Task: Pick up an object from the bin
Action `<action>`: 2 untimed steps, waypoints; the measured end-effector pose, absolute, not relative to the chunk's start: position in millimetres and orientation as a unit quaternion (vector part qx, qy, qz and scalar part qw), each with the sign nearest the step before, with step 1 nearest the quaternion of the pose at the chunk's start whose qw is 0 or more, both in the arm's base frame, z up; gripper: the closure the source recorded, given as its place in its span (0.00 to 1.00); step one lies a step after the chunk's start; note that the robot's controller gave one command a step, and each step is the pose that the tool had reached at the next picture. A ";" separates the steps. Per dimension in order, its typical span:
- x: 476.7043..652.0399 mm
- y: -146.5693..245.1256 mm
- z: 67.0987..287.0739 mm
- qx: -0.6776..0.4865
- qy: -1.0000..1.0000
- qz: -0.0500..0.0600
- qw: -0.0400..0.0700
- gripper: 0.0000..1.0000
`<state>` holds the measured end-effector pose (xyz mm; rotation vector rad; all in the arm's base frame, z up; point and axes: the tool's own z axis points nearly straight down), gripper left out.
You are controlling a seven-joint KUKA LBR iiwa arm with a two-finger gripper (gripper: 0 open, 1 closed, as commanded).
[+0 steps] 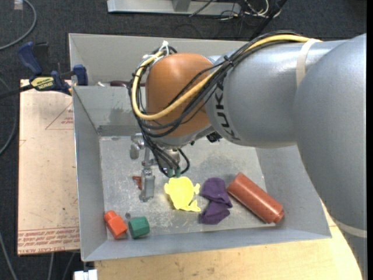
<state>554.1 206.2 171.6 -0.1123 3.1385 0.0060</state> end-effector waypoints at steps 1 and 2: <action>519.3 174.4 145.9 -0.096 0.995 0.000 0.000 0.00; 520.8 163.8 124.6 -0.065 0.998 0.002 -0.001 0.00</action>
Offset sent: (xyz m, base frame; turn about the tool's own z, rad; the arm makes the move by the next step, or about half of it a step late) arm -0.0120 -0.0616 -0.0800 0.2307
